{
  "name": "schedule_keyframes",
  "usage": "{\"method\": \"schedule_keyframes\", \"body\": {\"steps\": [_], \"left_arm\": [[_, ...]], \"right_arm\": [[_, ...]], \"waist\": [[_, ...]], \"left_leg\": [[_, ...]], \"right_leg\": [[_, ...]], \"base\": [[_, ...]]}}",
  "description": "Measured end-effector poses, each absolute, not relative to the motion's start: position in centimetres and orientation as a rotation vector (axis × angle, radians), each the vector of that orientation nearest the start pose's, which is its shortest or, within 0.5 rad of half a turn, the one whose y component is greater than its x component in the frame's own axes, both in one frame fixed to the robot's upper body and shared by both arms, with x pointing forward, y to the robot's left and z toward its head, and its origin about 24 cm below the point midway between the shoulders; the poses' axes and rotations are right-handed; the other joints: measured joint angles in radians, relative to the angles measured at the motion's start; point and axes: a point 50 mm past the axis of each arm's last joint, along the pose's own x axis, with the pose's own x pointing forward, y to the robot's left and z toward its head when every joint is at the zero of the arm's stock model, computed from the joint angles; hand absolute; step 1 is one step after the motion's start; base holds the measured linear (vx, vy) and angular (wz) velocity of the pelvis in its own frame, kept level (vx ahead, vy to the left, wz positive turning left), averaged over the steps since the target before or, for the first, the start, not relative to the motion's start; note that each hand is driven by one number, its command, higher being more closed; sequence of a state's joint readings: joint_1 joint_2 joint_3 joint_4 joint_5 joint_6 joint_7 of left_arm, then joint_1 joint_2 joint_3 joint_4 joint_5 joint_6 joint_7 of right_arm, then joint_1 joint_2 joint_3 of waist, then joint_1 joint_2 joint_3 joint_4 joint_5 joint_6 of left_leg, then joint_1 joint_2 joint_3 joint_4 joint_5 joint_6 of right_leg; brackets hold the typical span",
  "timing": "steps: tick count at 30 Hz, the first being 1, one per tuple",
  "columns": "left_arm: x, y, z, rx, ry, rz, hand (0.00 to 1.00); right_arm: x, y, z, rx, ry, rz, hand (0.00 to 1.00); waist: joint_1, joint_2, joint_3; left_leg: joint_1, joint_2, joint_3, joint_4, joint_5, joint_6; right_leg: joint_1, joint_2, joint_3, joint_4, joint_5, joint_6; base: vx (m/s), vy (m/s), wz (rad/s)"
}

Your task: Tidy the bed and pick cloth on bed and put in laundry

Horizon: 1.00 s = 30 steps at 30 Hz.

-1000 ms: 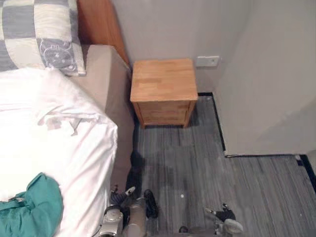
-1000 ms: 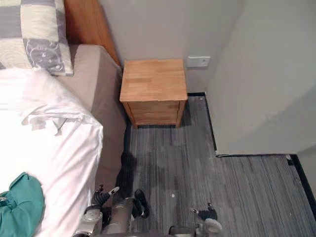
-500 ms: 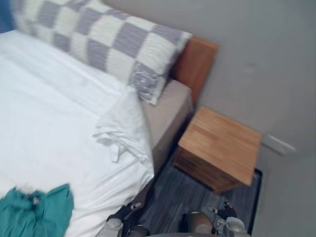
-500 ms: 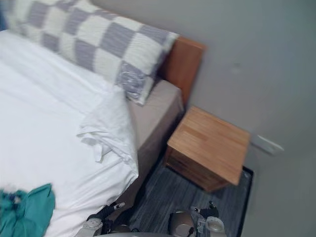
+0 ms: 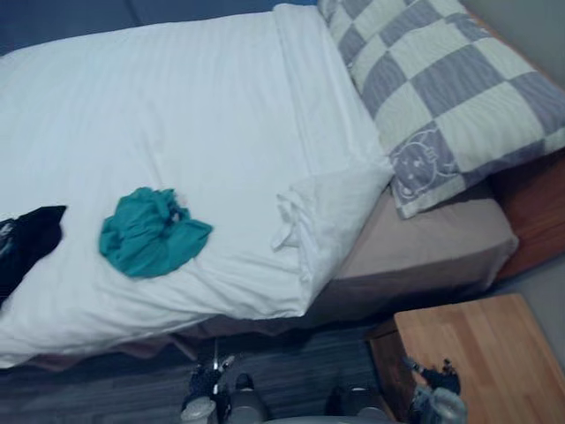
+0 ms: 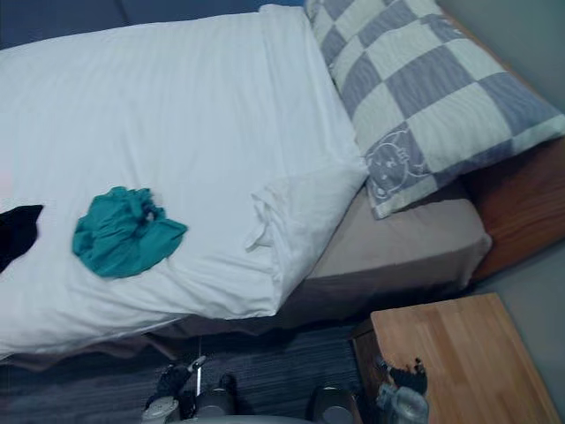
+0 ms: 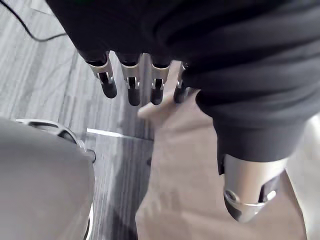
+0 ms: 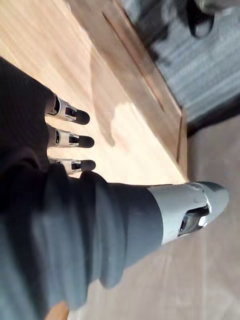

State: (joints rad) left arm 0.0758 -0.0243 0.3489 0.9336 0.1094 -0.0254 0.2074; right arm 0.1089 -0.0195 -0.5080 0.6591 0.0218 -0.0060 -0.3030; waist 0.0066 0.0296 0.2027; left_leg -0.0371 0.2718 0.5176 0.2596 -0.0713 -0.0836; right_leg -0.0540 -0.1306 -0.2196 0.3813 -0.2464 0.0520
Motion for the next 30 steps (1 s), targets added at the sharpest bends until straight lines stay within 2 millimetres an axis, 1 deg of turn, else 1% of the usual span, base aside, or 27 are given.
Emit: {"method": "schedule_keyframes", "body": {"steps": [1,2,3,4,5,6,7,8,9,10,11,12,13,14,16,17,18,19,20,21,22,24,26,27,28,29,30], "left_arm": [[10.6,20.6,-15.1,0.034,1.006,0.481,0.00],[10.1,21.0,-15.1,0.049,1.011,0.488,0.00],[9.4,21.5,-15.1,0.073,1.028,0.496,0.00],[8.6,21.9,-15.3,0.095,1.058,0.496,0.00],[8.2,21.9,-15.4,0.111,1.076,0.485,0.00],[7.5,22.0,-15.6,0.144,1.099,0.461,0.00],[6.7,22.1,-15.8,0.193,1.128,0.416,0.00],[6.8,22.3,-15.7,0.203,1.127,0.403,0.00],[6.8,22.3,-15.7,0.229,1.129,0.372,0.00],[6.6,22.3,-15.8,0.243,1.134,0.358,0.00],[6.6,22.6,-15.7,0.266,1.134,0.344,0.00],[6.9,22.6,-15.6,0.285,1.126,0.321,0.00],[7.0,22.7,-15.6,0.299,1.121,0.308,0.00],[7.4,22.8,-15.5,0.316,1.110,0.285,0.00],[7.7,22.7,-15.4,0.323,1.100,0.279,0.00],[8.1,22.7,-15.4,0.332,1.090,0.266,0.00],[8.5,22.5,-15.3,0.343,1.079,0.250,0.00],[8.8,22.4,-15.3,0.345,1.072,0.243,0.00],[9.7,22.2,-15.1,0.352,1.046,0.225,0.00],[10.5,22.0,-14.9,0.359,1.023,0.210,0.00],[10.8,21.9,-14.8,0.360,1.012,0.208,0.00],[12.1,22.2,-14.4,0.379,0.972,0.200,0.00],[13.3,22.5,-13.8,0.400,0.933,0.195,0.00],[13.7,22.5,-13.7,0.405,0.921,0.194,0.00],[14.4,22.6,-13.4,0.411,0.896,0.194,0.00],[14.7,22.6,-13.2,0.407,0.884,0.198,0.00],[15.8,22.5,-12.8,0.404,0.850,0.203,0.00]], "right_arm": [[12.7,-27.4,-10.3,0.054,0.713,-0.887,0.00],[12.8,-28.4,-9.3,0.051,0.662,-0.942,0.00],[12.8,-29.7,-8.0,0.037,0.599,-1.014,0.00],[12.6,-31.2,-6.4,-0.002,0.530,-1.095,0.00],[12.4,-32.2,-5.2,-0.026,0.483,-1.147,0.00],[12.3,-33.3,-3.7,-0.067,0.425,-1.190,0.00],[12.5,-34.7,-1.1,-0.163,0.331,-1.230,0.00],[12.7,-35.1,-0.2,-0.198,0.295,-1.239,0.00],[13.5,-35.6,1.3,-0.246,0.238,-1.242,0.00],[14.1,-35.8,2.2,-0.274,0.204,-1.238,0.00],[15.6,-36.2,4.3,-0.330,0.118,-1.227,0.00],[16.9,-36.3,6.0,-0.368,0.050,-1.205,0.00],[17.8,-36.3,6.9,-0.394,0.013,-1.186,0.00],[19.9,-35.9,9.0,-0.439,-0.070,-1.128,0.00],[21.8,-35.3,10.8,-0.480,-0.140,-1.070,0.00],[23.6,-34.3,12.4,-0.498,-0.204,-1.007,0.00],[25.2,-33.3,13.9,-0.511,-0.265,-0.951,0.00],[25.9,-32.8,14.8,-0.524,-0.298,-0.919,0.00],[27.5,-31.7,16.6,-0.557,-0.363,-0.853,0.00],[28.6,-31.0,17.7,-0.588,-0.398,-0.807,0.00],[29.2,-30.6,18.3,-0.601,-0.411,-0.779,0.00],[31.0,-29.0,20.2,-0.623,-0.465,-0.709,0.00],[32.0,-28.0,21.7,-0.643,-0.505,-0.661,0.00],[32.3,-27.7,22.2,-0.649,-0.517,-0.650,0.00],[33.0,-26.9,23.1,-0.649,-0.540,-0.628,0.00],[33.3,-26.7,23.4,-0.651,-0.544,-0.620,0.00],[33.8,-26.5,23.9,-0.665,-0.547,-0.602,0.00]], "waist": [[-0.001,-0.003,-0.004],[-0.017,-0.001,-0.007],[-0.045,-0.014,-0.009],[-0.051,-0.008,-0.017],[-0.050,-0.018,-0.016],[-0.050,-0.017,-0.019],[-0.061,-0.017,-0.025],[-0.065,-0.018,-0.025],[-0.067,-0.031,-0.021],[-0.066,-0.039,-0.024],[-0.059,-0.052,-0.032],[-0.057,-0.058,-0.036],[-0.055,-0.061,-0.038],[-0.052,-0.062,-0.038],[-0.047,-0.060,-0.037],[-0.042,-0.056,-0.032],[-0.040,-0.050,-0.022],[-0.037,-0.044,-0.015],[-0.025,-0.029,0.011],[-0.018,-0.019,0.031],[-0.012,-0.015,0.042],[0.008,-0.012,0.087],[0.011,-0.012,0.126],[0.013,-0.010,0.141],[0.016,-0.010,0.168],[0.017,-0.009,0.178],[0.019,-0.008,0.212]], "left_leg": [[-0.019,-0.013,0.014,0.014,0.001,0.002],[-0.018,-0.035,0.002,-0.015,0.001,0.003],[-0.006,-0.070,-0.002,-0.085,0.015,0.033],[0.019,-0.097,0.002,-0.157,0.048,0.030],[0.039,-0.124,-0.007,-0.215,0.078,0.033],[0.065,-0.151,-0.022,-0.287,0.117,0.033],[0.083,-0.176,-0.045,-0.364,0.160,0.039],[0.081,-0.181,-0.052,-0.364,0.168,0.045],[0.078,-0.184,-0.055,-0.364,0.171,0.045],[0.078,-0.185,-0.059,-0.364,0.171,0.046],[0.078,-0.185,-0.070,-0.364,0.173,0.046],[0.074,-0.184,-0.078,-0.364,0.175,0.047],[0.070,-0.185,-0.080,-0.364,0.177,0.048],[0.056,-0.185,-0.090,-0.364,0.184,0.052],[0.033,-0.186,-0.102,-0.364,0.195,0.054],[0.008,-0.186,-0.108,-0.364,0.206,0.059],[-0.013,-0.185,-0.111,-0.364,0.216,0.062],[-0.028,-0.184,-0.116,-0.364,0.218,0.059],[-0.055,-0.179,-0.124,-0.364,0.223,0.055],[-0.077,-0.173,-0.127,-0.364,0.230,0.052],[-0.092,-0.170,-0.129,-0.364,0.232,0.051],[-0.142,-0.159,-0.133,-0.358,0.248,0.054],[-0.183,-0.153,-0.134,-0.357,0.257,0.052],[-0.193,-0.151,-0.134,-0.356,0.270,0.058],[-0.220,-0.151,-0.136,-0.356,0.291,0.067],[-0.232,-0.152,-0.136,-0.349,0.293,0.068],[-0.270,-0.150,-0.141,-0.291,0.285,0.077]], "right_leg": [[0.002,-0.013,0.002,-0.013,-0.017,0.011],[0.014,-0.017,-0.001,-0.036,-0.023,0.013],[0.037,-0.037,-0.027,-0.076,-0.013,0.020],[0.059,-0.052,-0.048,-0.106,0.020,0.032],[0.072,-0.061,-0.055,-0.126,0.037,0.045],[0.087,-0.064,-0.060,-0.149,0.057,0.051],[0.096,-0.065,-0.061,-0.175,0.082,0.055],[0.099,-0.069,-0.060,-0.178,0.087,0.050],[0.100,-0.072,-0.057,-0.178,0.094,0.052],[0.100,-0.072,-0.053,-0.179,0.098,0.052],[0.102,-0.071,-0.051,-0.183,0.112,0.047],[0.106,-0.067,-0.048,-0.190,0.122,0.044],[0.105,-0.067,-0.047,-0.193,0.126,0.042],[0.095,-0.065,-0.042,-0.199,0.136,0.039],[0.082,-0.064,-0.037,-0.204,0.140,0.038],[0.062,-0.063,-0.030,-0.205,0.140,0.039],[0.042,-0.062,-0.026,-0.205,0.140,0.039],[0.028,-0.061,-0.025,-0.205,0.142,0.041],[0.006,-0.058,-0.026,-0.203,0.144,0.044],[-0.021,-0.054,-0.025,-0.191,0.145,0.046],[-0.040,-0.051,-0.025,-0.181,0.145,0.046],[-0.104,-0.047,-0.026,-0.139,0.145,0.045],[-0.154,-0.049,-0.035,-0.105,0.143,0.042],[-0.167,-0.049,-0.036,-0.094,0.141,0.040],[-0.208,-0.054,-0.036,-0.059,0.134,0.036],[-0.223,-0.058,-0.036,-0.044,0.131,0.035],[-0.247,-0.072,-0.036,-0.009,0.120,0.036]], "base": [[-0.09,0.105,0.56],[-0.09,0.150,0.77],[-0.02,0.157,0.90],[-0.01,0.188,0.77],[0.01,0.143,0.48],[0.00,0.198,0.48],[0.03,0.167,0.54],[0.05,0.170,0.54],[0.03,0.063,0.26],[0.02,0.077,0.15],[0.01,0.059,0.11],[0.00,0.067,0.12],[-0.01,0.043,0.15],[-0.04,0.039,0.14],[-0.06,0.034,0.19],[-0.09,0.027,0.16],[-0.10,0.023,0.11],[-0.13,0.021,0.11],[-0.19,0.024,0.12],[-0.19,0.022,0.12],[-0.18,0.011,0.10],[-0.12,-0.001,0.08],[-0.08,-0.018,0.15],[-0.08,-0.034,0.13],[-0.06,-0.033,0.07],[-0.05,-0.033,0.14],[-0.05,-0.035,0.19]]}}
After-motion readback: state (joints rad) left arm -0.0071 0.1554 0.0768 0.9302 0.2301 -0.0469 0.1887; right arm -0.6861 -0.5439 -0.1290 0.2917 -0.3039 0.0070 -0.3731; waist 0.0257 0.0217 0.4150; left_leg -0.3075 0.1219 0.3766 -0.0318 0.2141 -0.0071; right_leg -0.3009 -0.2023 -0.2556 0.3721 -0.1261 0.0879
